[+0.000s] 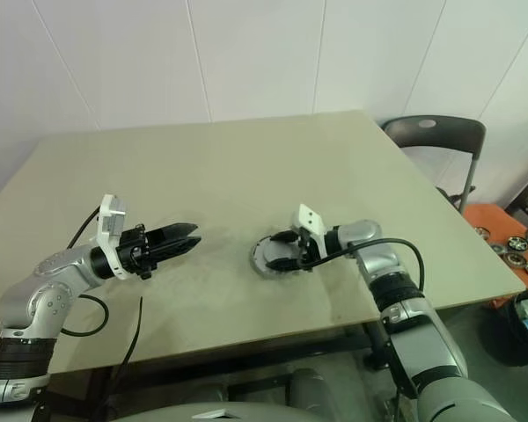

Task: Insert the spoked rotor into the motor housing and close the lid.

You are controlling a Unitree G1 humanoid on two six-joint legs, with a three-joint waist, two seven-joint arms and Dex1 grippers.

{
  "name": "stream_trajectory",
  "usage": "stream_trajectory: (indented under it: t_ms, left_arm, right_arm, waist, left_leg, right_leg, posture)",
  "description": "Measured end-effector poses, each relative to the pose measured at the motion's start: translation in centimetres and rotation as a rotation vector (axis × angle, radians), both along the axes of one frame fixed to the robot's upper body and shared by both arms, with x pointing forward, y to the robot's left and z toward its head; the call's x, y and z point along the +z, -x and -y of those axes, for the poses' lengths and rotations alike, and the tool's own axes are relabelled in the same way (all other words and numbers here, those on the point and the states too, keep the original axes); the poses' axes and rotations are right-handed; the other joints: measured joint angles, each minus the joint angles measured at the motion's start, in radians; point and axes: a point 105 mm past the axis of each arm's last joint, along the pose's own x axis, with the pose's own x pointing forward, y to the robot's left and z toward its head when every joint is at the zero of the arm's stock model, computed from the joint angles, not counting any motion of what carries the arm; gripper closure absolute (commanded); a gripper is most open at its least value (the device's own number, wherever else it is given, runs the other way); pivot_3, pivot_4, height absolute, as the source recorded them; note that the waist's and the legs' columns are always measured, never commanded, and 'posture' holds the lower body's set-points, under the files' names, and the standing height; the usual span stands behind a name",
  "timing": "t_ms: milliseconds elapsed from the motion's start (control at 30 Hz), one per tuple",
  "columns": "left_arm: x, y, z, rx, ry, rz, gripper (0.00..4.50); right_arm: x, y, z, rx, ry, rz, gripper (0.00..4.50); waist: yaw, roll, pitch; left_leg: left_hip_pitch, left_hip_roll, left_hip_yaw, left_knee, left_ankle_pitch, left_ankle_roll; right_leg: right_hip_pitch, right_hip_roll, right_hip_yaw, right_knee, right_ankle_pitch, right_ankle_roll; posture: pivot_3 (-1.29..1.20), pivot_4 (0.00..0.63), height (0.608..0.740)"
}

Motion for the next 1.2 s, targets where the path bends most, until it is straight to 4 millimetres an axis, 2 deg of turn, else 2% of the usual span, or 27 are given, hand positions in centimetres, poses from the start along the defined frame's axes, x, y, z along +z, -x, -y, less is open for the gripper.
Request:
stream_trajectory:
  t_ms: [533,900,1200]
  left_arm:
    - [0.3,-0.2,0.1,-0.01,0.004,0.008,2.41]
    - [0.5,-0.2,0.2,-0.019,0.005,0.018,2.41]
    - [0.5,-0.2,0.2,-0.018,0.006,0.018,2.41]
  right_arm:
    - [0.0,-0.5,-0.5,-0.084,-0.074,0.006,1.31]
    - [0.2,-1.2,-1.3,-0.146,-0.089,0.091,1.31]
    - [0.2,-1.3,-1.2,-0.16,-0.09,0.057,1.31]
  waist:
    - [-0.015,0.0,0.0]
    - [-0.024,0.001,0.001]
    - [-0.023,0.001,0.001]
  left_leg:
    - [0.0,0.0,0.0,0.0,0.0,0.0]
    - [-0.001,0.0,0.0,0.0,0.0,0.0]
    - [-0.001,0.0,0.0,0.0,0.0,0.0]
  right_leg:
    - [-0.001,0.0,0.0,0.0,0.0,0.0]
    - [-0.005,0.0,0.002,0.0,0.0,0.0]
    - [-0.007,0.0,0.003,0.0,0.0,0.0]
  posture:
    - [0.0,0.0,0.74]
    - [0.0,0.0,0.74]
    - [0.0,0.0,0.74]
